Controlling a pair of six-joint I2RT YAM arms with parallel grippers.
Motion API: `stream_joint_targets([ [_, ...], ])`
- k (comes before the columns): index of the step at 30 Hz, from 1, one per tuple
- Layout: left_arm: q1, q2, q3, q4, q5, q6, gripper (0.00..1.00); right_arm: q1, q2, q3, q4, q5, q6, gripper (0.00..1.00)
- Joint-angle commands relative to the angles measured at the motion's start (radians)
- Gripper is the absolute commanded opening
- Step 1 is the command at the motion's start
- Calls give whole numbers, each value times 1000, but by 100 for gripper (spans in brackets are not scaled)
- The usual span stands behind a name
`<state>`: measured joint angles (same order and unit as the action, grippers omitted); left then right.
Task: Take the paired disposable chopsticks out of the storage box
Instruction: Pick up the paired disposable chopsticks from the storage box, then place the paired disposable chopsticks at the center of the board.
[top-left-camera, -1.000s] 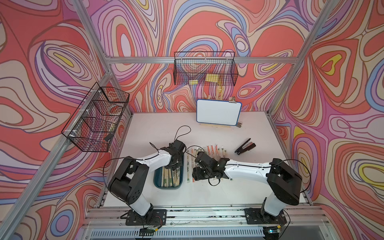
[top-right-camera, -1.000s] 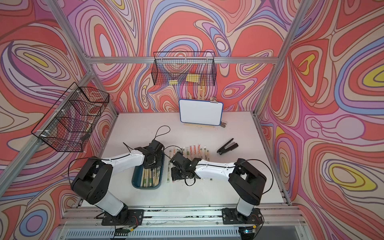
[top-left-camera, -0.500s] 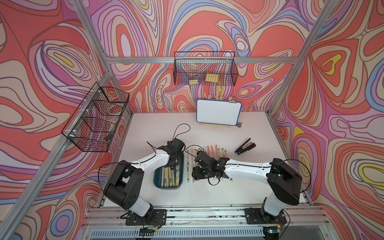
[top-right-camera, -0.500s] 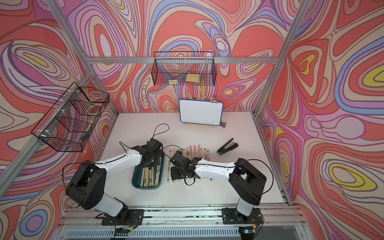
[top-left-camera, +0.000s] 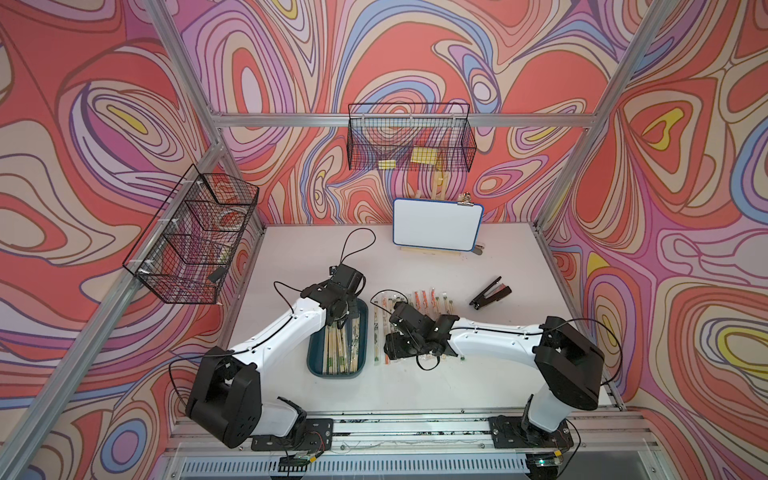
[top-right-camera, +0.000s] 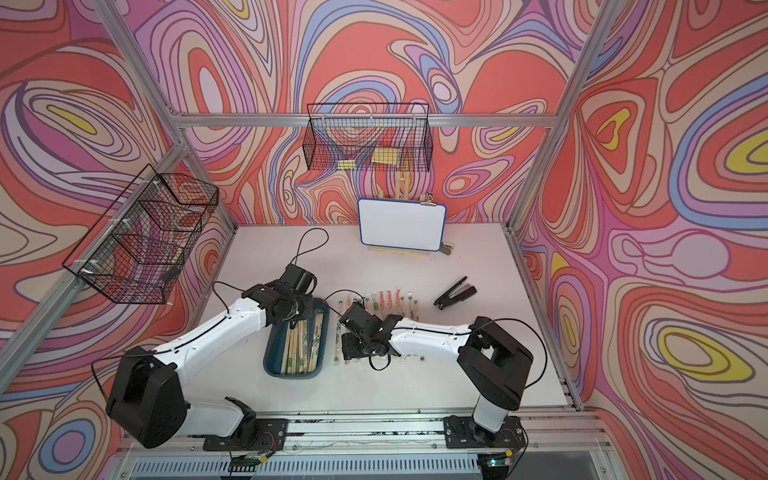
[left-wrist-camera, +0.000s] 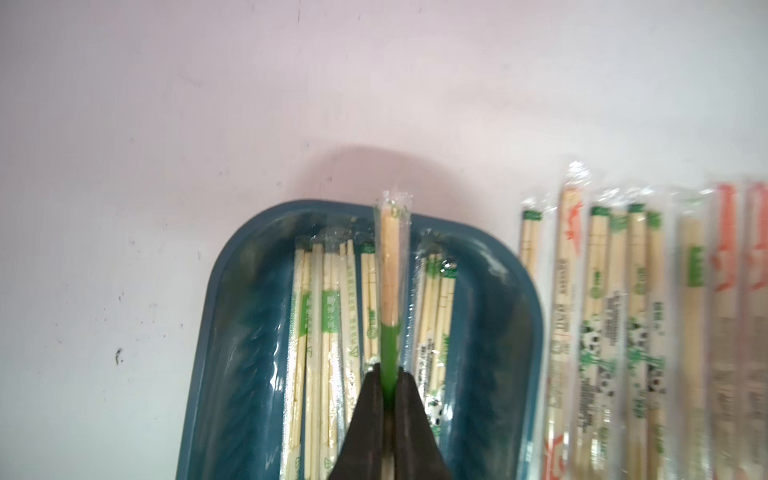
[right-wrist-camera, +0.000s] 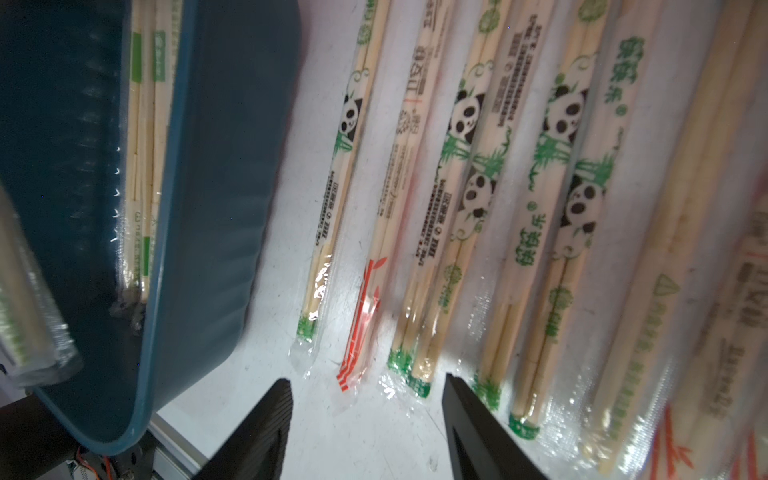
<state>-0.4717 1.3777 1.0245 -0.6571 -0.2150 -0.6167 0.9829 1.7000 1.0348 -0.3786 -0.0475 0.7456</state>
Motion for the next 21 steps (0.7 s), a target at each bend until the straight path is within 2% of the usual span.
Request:
stream_joint_targets([
  [1, -7, -23, 42, -39, 49, 12, 0, -26, -12, 15, -11, 25, -17, 63],
  [5, -48, 1, 81, -26, 62, -7, 0, -58, -44, -7, -12, 30, -23, 63],
  [11, -147, 117, 144, -1, 48, -51, 0, -112, -109, -61, -23, 37, -29, 63],
  [21, -194, 292, 176, 74, 70, -107, 0, -140, -162, -135, -18, 30, -10, 64],
])
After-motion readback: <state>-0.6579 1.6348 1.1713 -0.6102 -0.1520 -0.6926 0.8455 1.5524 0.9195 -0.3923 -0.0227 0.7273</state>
